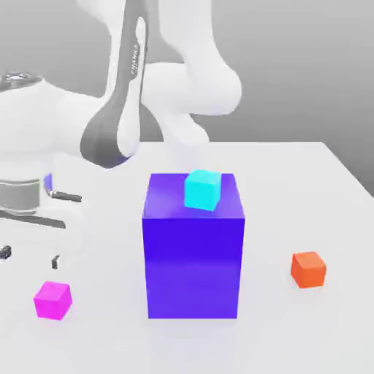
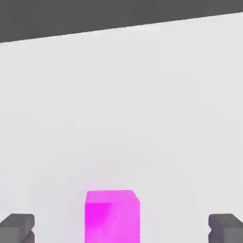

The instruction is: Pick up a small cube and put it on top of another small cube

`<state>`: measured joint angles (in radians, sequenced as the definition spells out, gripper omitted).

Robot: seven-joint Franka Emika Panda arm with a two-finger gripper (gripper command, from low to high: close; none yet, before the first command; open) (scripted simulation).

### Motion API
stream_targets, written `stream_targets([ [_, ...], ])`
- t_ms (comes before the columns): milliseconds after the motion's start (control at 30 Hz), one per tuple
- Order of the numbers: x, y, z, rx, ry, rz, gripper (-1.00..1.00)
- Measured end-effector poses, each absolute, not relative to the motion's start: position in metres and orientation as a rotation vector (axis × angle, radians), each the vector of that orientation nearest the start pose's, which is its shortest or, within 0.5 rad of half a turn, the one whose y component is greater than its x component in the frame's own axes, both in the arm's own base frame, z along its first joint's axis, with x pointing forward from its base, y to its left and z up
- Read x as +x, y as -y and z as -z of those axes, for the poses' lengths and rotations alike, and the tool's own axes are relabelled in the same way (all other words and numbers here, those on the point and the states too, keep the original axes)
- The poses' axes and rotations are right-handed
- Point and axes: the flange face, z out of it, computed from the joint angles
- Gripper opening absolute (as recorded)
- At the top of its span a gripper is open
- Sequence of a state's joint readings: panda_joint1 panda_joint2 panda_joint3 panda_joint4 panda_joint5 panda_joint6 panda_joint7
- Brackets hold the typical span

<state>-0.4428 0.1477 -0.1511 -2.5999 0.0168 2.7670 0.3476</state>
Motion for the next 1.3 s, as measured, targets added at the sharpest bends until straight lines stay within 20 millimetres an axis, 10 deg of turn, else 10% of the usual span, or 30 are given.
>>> stream_targets([
  [200, 0.358, 0.252, -0.138, -2.786, -1.449, 0.004, 0.00],
  [233, 0.357, 0.251, -0.130, -2.787, -1.449, 0.002, -1.00],
  [467, 0.357, 0.251, -0.130, -2.786, -1.449, 0.000, -1.00],
  [667, 0.360, 0.248, -0.186, -2.791, -1.440, -0.002, -1.00],
  [1000, 0.507, 0.047, -0.197, -2.970, -1.034, -0.069, -1.00],
  [1300, 0.543, -0.177, -0.220, -3.060, -0.751, -0.046, -1.00],
])
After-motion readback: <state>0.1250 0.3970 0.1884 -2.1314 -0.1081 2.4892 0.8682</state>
